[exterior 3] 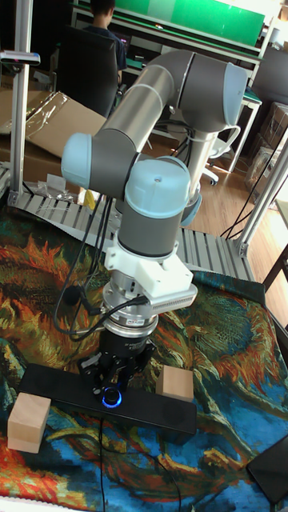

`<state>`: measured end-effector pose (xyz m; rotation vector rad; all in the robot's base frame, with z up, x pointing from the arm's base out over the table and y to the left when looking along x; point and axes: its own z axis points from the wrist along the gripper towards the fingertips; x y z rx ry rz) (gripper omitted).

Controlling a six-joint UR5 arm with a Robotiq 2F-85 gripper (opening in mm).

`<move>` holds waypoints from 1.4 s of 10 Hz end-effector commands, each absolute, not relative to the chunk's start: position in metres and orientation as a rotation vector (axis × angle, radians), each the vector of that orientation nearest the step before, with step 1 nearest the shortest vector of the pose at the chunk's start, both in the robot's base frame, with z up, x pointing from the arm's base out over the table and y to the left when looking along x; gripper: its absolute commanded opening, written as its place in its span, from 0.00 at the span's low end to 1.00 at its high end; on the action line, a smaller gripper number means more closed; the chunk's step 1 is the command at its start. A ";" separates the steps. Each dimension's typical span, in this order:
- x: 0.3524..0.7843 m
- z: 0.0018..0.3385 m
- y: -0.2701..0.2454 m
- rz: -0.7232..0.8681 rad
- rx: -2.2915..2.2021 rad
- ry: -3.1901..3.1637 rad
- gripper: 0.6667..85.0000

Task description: Turn the knob to decrease the volume of the speaker

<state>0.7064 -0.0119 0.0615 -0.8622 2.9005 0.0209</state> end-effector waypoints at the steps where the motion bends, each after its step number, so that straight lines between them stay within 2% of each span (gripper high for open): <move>1: 0.700 0.055 -0.007 0.086 -0.871 2.906 0.52; 9: 0.700 0.056 -0.003 0.080 -0.874 2.927 0.50; 12: 0.703 0.054 -0.014 0.012 -0.919 2.915 0.50; 14: 0.703 0.055 -0.009 0.046 -0.886 2.916 0.49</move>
